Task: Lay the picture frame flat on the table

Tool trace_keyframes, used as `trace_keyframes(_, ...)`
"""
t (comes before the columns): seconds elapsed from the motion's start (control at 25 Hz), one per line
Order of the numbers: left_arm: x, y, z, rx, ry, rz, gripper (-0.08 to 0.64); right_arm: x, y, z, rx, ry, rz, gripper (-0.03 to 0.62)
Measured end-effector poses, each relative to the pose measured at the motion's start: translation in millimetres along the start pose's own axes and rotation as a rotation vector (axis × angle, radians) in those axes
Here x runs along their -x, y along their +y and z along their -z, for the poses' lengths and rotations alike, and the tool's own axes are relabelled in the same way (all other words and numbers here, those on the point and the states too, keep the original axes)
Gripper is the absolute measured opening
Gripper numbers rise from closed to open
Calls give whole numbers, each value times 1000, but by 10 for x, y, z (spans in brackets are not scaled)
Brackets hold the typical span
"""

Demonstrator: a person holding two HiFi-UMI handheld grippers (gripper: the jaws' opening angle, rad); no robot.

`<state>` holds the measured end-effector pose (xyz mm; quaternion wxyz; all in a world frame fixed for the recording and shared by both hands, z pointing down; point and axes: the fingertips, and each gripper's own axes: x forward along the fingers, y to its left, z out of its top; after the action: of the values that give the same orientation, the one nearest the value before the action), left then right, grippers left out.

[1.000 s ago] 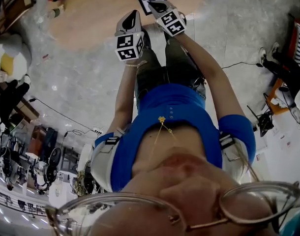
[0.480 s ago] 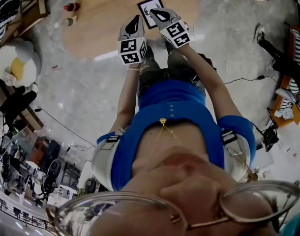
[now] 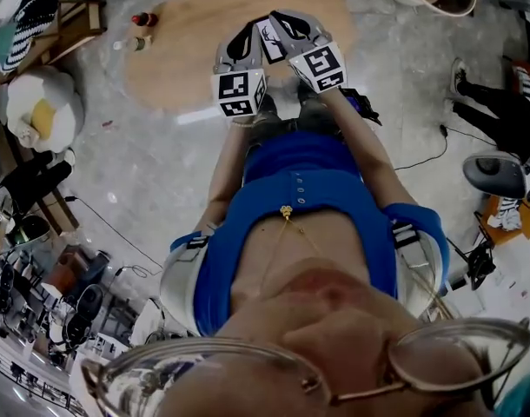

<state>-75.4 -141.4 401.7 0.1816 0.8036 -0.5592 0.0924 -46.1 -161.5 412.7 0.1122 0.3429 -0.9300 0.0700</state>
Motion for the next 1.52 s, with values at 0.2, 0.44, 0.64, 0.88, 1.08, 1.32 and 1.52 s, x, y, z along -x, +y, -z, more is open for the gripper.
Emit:
trace_keyframes(0.2, 174, -101, -248, 0, -64, -16, -3, 124, -5, -457, 51, -89, 12, 2)
trace_keyframes(0.44, 264, -163, -569, -37, -133, -15, -3, 264, -13, -951, 103, -179, 22, 2)
trace_keyframes(0.64, 351, -200, -888, -79, -201, -12, -3, 333, -2, -1184, 133, -207, 31, 2)
trace_keyframes(0.88, 391, -327, -1098, -122, -250, 3, -3, 444, -38, -1297, 129, -218, 51, 2)
trace_keyframes(1.08, 416, -411, -1276, -156, -290, 12, -2, 500, -80, -1402, 130, -228, 64, 2)
trace_keyframes(1.32, 462, -423, -1380, -189, -324, 7, -2, 519, -41, -1494, 168, -233, 55, 2)
trace_keyframes(1.52, 483, -431, -1437, -202, -343, 5, -2, 552, -56, -1514, 158, -234, 58, 2)
